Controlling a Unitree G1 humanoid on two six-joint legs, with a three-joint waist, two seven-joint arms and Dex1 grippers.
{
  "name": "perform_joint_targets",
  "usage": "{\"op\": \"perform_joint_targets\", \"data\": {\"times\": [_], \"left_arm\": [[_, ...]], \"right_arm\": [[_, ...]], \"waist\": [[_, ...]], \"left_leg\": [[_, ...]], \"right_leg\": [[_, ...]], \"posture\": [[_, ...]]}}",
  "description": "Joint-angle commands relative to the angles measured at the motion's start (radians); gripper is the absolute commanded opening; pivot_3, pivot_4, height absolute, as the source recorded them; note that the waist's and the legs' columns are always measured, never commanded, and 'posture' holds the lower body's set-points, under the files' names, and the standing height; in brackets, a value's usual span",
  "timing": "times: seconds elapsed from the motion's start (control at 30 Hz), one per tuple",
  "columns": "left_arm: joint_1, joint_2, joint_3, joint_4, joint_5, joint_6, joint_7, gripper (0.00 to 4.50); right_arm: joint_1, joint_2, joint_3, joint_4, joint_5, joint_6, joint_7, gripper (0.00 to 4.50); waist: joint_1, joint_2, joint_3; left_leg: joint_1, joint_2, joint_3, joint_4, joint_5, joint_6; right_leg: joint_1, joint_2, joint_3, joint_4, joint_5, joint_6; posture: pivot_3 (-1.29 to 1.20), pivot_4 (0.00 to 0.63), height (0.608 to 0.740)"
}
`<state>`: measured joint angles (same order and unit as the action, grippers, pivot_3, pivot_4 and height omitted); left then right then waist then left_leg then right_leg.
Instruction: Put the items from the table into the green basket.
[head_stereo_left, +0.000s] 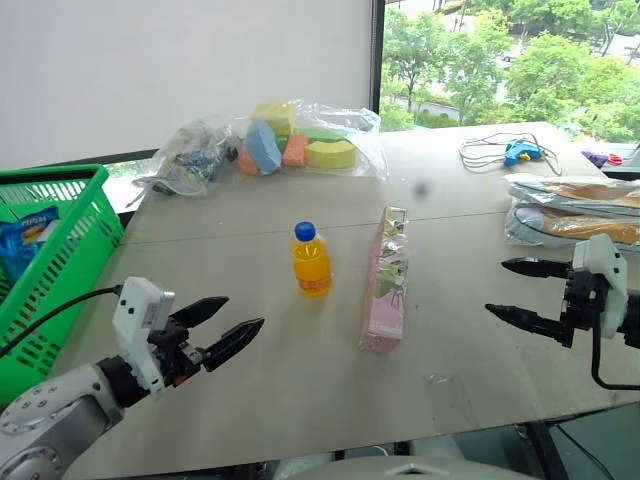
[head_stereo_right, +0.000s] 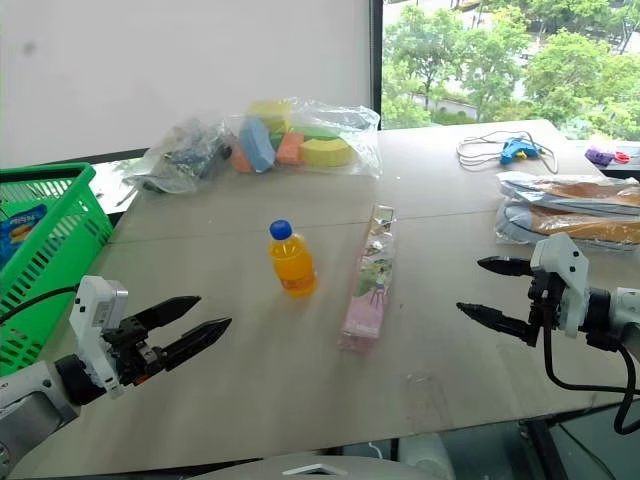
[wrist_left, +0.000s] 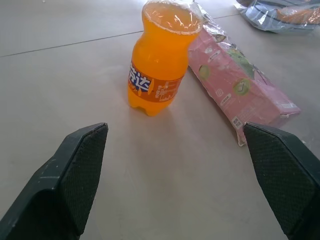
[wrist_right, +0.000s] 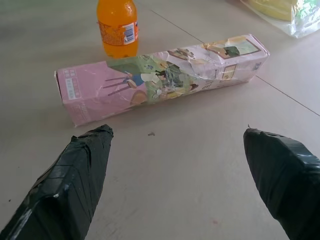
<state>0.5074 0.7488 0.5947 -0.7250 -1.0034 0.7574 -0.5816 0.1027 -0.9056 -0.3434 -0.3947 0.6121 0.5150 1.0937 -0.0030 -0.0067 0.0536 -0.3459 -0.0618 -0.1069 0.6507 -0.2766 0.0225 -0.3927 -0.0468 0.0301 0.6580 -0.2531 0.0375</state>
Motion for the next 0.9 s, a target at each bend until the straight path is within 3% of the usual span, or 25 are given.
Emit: {"op": "perform_joint_targets", "data": {"times": [0.03, 0.3, 0.53, 0.77, 0.9], "left_arm": [[-0.045, 0.032, 0.004, 0.007, 0.010, -0.017, -0.027, 4.44], [-0.188, 0.029, -0.065, 0.062, 0.066, -0.023, 0.014, 4.44], [-0.190, 0.031, -0.146, 0.043, 0.130, -0.037, -0.027, 4.44], [-0.334, 0.012, -0.332, 0.120, 0.291, -0.079, -0.011, 4.44], [-0.492, -0.003, -0.476, 0.271, 0.439, -0.117, 0.000, 4.44]], "right_arm": [[-0.035, -0.007, -0.031, -0.050, 0.050, -0.007, 0.017, 4.48], [-0.150, 0.072, 0.069, -0.041, -0.027, -0.046, -0.113, 4.48], [-0.167, 0.061, 0.088, -0.152, 0.117, 0.038, -0.068, 4.48], [-0.219, 0.040, 0.126, -0.221, 0.193, 0.087, -0.065, 4.48], [-0.278, 0.040, 0.159, -0.246, 0.209, 0.107, -0.087, 4.48]], "waist": [[0.000, 0.000, 0.000], [-0.006, 0.000, 0.000], [-0.007, 0.001, 0.000], [-0.008, 0.000, 0.000], [-0.011, 0.000, 0.000]], "left_leg": [[0.000, 0.000, 0.000, 0.000, 0.000, 0.000], [-0.001, 0.001, 0.000, -0.001, 0.000, 0.000], [-0.002, 0.001, 0.001, -0.002, -0.002, 0.001], [-0.001, 0.001, 0.001, 0.000, -0.002, 0.001], [-0.001, 0.001, 0.002, 0.001, -0.002, 0.001]], "right_leg": [[0.000, 0.000, 0.000, 0.000, 0.000, 0.000], [-0.001, 0.001, -0.001, -0.001, 0.000, 0.000], [-0.002, 0.001, 0.000, -0.002, 0.002, -0.002], [0.000, 0.001, 0.000, -0.002, 0.001, 0.000], [-0.001, 0.001, 0.000, -0.001, 0.001, 0.001]], "posture": [[-0.06, 0.000, 0.740], [-0.06, 0.000, 0.740], [-0.07, 0.000, 0.740], [-0.09, 0.000, 0.740], [-0.12, 0.000, 0.740]]}}
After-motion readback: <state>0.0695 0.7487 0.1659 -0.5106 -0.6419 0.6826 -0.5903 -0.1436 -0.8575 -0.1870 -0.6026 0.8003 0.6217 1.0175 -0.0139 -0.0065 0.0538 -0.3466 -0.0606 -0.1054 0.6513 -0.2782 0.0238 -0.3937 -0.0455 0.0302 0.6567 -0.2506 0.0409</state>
